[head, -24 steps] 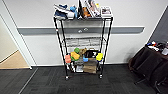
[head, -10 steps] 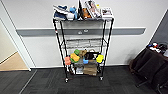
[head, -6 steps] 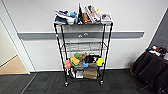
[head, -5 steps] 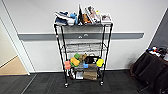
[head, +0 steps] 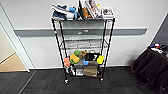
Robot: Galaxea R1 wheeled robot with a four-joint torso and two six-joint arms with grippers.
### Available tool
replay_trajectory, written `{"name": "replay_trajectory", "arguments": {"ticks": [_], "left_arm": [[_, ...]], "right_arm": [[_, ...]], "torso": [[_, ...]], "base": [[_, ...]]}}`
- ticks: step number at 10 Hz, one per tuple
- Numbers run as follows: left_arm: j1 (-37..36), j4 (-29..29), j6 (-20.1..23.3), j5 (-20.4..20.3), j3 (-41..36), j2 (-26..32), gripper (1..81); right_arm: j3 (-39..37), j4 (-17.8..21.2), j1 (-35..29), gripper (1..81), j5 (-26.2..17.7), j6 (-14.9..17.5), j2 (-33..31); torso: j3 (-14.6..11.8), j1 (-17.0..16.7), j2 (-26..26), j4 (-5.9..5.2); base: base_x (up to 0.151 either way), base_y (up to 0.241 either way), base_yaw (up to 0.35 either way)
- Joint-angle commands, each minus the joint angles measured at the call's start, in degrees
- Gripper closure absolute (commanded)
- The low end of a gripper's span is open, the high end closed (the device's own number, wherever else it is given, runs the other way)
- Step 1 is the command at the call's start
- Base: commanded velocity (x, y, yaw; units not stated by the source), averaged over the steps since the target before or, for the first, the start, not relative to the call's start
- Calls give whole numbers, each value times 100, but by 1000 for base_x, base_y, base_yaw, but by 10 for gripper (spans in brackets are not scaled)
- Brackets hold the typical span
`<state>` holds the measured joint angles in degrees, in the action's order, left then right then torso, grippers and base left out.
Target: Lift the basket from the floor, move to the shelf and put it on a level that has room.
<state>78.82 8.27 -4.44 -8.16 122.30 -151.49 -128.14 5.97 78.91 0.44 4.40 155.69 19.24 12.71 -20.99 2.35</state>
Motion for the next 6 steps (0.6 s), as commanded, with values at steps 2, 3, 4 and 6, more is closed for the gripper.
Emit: {"name": "replay_trajectory", "arguments": {"ticks": [2, 3, 4, 6], "left_arm": [[-477, 306, -5, 332, 14, 163, 10], [-530, 404, -13, 341, 14, 145, 10], [-548, 569, -13, 341, 22, 110, 10], [-556, 685, -13, 350, 84, 22, 10]], "right_arm": [[18, 123, -695, 10, -719, -18, -140], [0, 123, -827, 10, -844, -18, -167], [0, 123, -968, 10, -948, -18, -210], [-17, 115, -1180, 10, -1159, -18, -263]], "torso": [[702, 485, -754, 0], [868, 598, -929, 0], [1070, 738, -1145, 0], [1436, 990, -1534, 0]], "base": [[0, 0, 0], [0, 0, 0], [0, 0, 0], [0, 0, 0]]}}
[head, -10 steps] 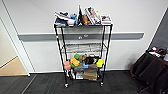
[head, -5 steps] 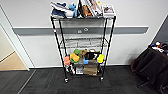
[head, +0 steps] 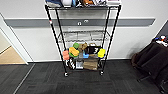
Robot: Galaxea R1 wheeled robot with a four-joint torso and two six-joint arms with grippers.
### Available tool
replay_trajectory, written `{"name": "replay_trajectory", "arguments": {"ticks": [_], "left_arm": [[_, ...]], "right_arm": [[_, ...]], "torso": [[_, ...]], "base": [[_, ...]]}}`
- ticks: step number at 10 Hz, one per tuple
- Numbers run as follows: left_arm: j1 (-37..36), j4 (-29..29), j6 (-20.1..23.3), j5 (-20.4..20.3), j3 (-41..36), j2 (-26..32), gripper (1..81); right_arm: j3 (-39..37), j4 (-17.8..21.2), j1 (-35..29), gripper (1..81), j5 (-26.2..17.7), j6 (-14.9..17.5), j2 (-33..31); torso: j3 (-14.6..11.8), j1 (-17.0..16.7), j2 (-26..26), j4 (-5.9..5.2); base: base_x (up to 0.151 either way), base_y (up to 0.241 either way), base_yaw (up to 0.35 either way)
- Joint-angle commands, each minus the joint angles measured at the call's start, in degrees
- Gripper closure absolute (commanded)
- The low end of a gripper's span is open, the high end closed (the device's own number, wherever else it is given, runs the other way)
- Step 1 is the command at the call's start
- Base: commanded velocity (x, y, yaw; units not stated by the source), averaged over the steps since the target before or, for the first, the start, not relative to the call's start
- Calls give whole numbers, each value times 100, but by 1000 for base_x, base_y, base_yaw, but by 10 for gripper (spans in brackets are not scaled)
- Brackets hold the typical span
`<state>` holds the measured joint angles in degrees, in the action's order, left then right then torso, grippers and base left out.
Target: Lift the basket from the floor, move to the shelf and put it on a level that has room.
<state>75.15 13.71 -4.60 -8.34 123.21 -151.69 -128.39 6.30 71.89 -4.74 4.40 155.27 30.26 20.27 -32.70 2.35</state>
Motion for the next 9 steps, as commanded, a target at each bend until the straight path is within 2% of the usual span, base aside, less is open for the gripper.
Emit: {"name": "replay_trajectory", "arguments": {"ticks": [1, 3, 4, 6, 9], "left_arm": [[-207, 193, -6, 368, 28, 33, 10], [-294, 650, -33, 377, 248, -29, 10], [-356, 685, -33, 552, 441, -125, 10], [-471, 676, -33, 623, 617, -284, 10], [-708, 703, -33, 720, 608, -354, 10]], "right_arm": [[-9, 82, -573, 10, -703, -18, -222], [-71, 73, -723, 10, -809, -18, -231], [-97, 73, -759, 10, -809, -18, -231], [-106, 29, -837, 10, -809, -18, -231], [-106, 11, -952, 10, -932, -9, -275]], "torso": [[498, 345, -538, 0], [864, 596, -927, 0], [527, 730, -1137, 0], [756, 931, -1432, 0], [831, 1263, -1965, 0]], "base": [[0, 0, 0], [0, 0, 0], [0, 0, 0], [0, 0, 0], [0, 0, 0]]}}
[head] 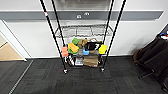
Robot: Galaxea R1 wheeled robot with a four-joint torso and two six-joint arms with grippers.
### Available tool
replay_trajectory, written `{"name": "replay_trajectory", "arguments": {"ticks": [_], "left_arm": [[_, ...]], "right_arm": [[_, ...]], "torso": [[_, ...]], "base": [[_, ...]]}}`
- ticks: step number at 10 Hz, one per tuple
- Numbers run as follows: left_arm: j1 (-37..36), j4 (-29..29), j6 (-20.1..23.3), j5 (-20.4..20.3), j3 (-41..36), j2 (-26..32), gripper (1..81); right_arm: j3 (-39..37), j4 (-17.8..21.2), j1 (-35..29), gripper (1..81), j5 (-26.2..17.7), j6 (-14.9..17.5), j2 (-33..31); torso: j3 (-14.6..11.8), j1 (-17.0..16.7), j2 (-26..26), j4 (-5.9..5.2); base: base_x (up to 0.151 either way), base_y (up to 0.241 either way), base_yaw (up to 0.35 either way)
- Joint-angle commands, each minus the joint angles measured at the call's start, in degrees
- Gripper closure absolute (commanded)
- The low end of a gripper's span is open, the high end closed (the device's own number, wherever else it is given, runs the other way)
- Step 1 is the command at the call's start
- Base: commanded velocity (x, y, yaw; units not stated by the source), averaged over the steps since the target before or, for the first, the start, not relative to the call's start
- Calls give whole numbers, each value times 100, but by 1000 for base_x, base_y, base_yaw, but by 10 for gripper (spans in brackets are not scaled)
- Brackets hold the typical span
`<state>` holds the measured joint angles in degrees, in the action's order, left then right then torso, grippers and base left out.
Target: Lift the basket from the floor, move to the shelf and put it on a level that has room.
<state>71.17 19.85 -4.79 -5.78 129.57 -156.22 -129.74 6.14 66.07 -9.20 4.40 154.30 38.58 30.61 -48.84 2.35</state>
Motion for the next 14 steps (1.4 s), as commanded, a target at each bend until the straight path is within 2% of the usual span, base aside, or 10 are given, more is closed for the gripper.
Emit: {"name": "replay_trajectory", "arguments": {"ticks": [1, 7, 9, 11, 13, 14], "left_arm": [[-380, 81, -13, 472, -20, 91, 10], [-459, 90, -22, 481, 7, 56, 10], [-458, 90, -22, 481, 7, 47, 10], [-459, 81, -22, 481, 7, 38, 10], [-476, 90, -22, 481, 7, 38, 10], [-503, 98, -22, 481, 7, 30, 10]], "right_arm": [[38, 27, -414, 10, -486, -9, -186], [64, 18, -643, 10, -618, -9, -160], [73, 27, -661, 10, -618, -9, -160], [38, 36, -722, 10, -618, -9, -151], [38, 45, -810, 10, -618, -9, -151], [38, 62, -871, 10, -618, -9, -142]], "torso": [[-2, 354, -547, 0], [5, 1099, -1727, 0], [543, 1340, -2111, 0], [707, 1510, -2385, 0], [1040, 1735, -2739, 0], [696, 1864, -2942, 0]], "base": [[0, 0, 0], [0, 0, 0], [0, 0, 0], [0, 0, 0], [0, 0, 0], [0, 0, 0]]}}
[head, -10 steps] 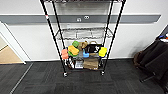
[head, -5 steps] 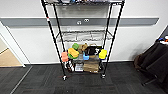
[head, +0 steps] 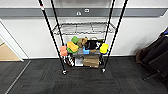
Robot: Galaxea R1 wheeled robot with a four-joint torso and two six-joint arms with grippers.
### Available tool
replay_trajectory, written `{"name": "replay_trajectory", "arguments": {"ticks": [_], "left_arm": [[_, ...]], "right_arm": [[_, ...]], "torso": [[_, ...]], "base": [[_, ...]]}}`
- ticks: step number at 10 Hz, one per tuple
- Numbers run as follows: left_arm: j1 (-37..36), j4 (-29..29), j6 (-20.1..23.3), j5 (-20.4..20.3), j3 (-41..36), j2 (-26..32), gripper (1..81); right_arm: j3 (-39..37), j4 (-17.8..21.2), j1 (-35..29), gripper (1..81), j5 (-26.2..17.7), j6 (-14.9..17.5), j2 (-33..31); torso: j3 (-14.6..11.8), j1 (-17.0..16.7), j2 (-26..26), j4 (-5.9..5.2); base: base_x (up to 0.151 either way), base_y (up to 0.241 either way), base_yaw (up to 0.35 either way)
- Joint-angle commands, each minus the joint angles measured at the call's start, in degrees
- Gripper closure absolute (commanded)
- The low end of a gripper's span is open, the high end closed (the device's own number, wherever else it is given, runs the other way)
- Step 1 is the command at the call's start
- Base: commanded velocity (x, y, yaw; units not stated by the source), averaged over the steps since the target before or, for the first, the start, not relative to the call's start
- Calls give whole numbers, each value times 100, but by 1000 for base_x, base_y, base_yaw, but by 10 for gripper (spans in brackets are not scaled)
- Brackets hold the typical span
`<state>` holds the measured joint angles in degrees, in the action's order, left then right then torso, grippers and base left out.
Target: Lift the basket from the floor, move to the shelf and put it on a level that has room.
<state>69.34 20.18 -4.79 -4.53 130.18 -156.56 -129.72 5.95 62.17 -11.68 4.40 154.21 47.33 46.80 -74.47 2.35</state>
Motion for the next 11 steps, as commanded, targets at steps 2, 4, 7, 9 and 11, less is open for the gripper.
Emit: {"name": "replay_trajectory", "arguments": {"ticks": [2, 4, 7, 9, 11], "left_arm": [[-346, 153, -22, 357, -46, 72, 10], [-408, 250, -22, 357, -37, 90, 10], [-504, 303, -22, 357, -28, 72, 10], [-618, 303, -22, 392, -28, 72, 10], [-759, 312, -22, 717, -28, 142, 10]], "right_arm": [[10, 55, -665, 10, -526, -9, -81], [-236, 65, -868, 10, -880, -9, 51], [-369, 55, -991, 10, -924, -9, 104], [-351, 108, -1096, 10, -994, -9, 113], [-342, 135, -1193, 10, -1003, -18, 174]], "torso": [[57, 448, -687, 0], [131, 651, -1012, 0], [133, 1021, -1603, 0], [292, 1268, -1992, 0], [715, 1466, -2319, 0]], "base": [[0, 0, 0], [0, 0, 0], [0, 0, 0], [0, 0, 0], [0, 0, 0]]}}
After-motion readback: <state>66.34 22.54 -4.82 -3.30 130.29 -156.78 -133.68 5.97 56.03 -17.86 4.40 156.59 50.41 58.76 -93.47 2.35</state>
